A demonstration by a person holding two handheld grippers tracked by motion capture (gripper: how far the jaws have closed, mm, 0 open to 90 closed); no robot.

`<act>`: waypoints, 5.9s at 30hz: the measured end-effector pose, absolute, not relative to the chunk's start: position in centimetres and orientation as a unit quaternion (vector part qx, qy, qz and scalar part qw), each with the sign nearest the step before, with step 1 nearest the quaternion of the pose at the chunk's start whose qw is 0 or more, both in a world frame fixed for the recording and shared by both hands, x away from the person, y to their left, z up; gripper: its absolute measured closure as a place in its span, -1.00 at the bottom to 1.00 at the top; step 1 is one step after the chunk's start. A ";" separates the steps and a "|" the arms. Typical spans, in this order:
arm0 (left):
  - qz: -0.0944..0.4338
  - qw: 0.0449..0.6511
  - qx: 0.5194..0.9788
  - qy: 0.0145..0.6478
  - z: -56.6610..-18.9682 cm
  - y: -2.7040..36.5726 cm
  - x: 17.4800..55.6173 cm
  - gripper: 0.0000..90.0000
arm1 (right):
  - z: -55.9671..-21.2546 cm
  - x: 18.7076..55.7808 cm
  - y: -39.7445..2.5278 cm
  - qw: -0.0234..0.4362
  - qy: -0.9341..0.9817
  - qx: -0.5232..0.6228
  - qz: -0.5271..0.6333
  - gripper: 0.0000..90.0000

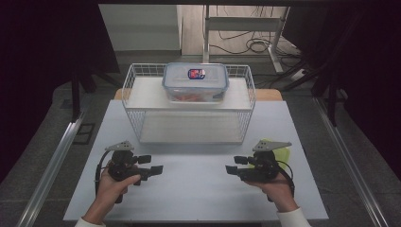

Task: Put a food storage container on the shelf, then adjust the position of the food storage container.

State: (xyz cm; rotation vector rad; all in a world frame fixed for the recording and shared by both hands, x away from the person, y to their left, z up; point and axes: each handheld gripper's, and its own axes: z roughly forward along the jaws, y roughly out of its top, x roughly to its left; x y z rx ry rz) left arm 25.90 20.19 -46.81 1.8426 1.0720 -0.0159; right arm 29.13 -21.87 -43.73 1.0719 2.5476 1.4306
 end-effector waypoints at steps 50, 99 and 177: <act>-0.003 0.441 0.774 0.455 -49.1 20.3 25.4 -0.57 | -45.1 30.1 -29.2 0.067 0.802 0.430 0.409 0.50; -0.008 0.428 0.784 0.449 -49.7 19.8 25.5 -0.57 | -48.4 26.8 -27.8 0.090 0.850 0.429 0.292 0.98; -0.007 0.433 0.779 0.454 -49.5 19.8 25.4 -0.57 | -48.3 31.5 -24.2 0.100 0.856 0.414 0.293 0.99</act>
